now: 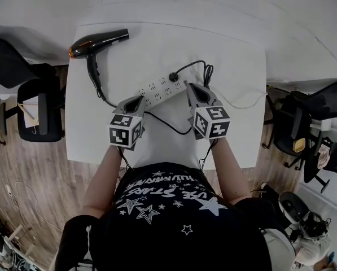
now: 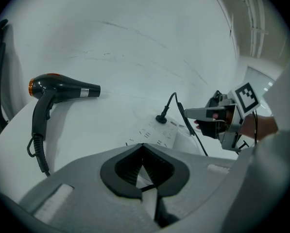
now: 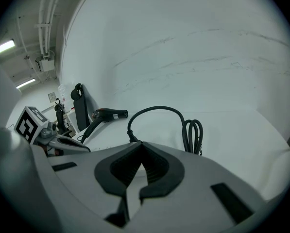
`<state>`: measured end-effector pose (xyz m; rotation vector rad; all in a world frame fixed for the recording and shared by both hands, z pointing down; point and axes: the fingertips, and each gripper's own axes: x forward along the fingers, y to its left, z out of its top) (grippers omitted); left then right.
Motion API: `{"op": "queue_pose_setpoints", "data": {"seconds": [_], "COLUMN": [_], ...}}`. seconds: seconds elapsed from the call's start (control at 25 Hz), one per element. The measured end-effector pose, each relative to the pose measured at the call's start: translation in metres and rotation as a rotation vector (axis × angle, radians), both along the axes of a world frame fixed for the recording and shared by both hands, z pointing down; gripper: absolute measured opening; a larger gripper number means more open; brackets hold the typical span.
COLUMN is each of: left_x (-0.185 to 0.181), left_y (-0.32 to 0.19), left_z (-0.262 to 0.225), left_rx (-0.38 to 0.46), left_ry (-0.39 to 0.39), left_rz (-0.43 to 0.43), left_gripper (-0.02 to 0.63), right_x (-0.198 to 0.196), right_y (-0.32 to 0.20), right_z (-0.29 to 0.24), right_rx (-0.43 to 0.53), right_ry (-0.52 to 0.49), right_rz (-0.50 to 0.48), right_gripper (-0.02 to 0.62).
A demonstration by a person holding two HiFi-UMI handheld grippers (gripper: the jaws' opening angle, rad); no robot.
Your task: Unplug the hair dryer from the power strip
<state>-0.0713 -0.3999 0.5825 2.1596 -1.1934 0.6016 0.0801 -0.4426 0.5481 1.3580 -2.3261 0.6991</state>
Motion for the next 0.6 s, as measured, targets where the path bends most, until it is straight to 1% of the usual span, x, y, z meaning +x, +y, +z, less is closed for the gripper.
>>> {"op": "queue_pose_setpoints", "data": {"seconds": [0.28,0.4,0.52,0.6], "left_x": [-0.001,0.000,0.000,0.001], "left_y": [0.000,-0.001,-0.001,0.000], "left_z": [0.005,0.006,0.007,0.007], "left_rx": [-0.021,-0.053,-0.086,-0.093], "left_ry": [-0.045,-0.064,-0.069,-0.086], "left_rz": [0.010,0.012,0.018,0.033], "left_gripper": [0.008,0.008,0.008,0.008], "right_x": [-0.005,-0.009,-0.013,-0.018], "right_y": [-0.002,-0.005,-0.008,-0.009], "right_z": [-0.003,-0.010,-0.010,-0.009], "right_rx": [0.003,0.030,0.037,0.037], "right_ry": [-0.011,-0.027,-0.014,0.004], "right_rz": [-0.027,-0.041,-0.054,-0.077], "right_gripper": [0.009,0.009,0.009,0.011]}}
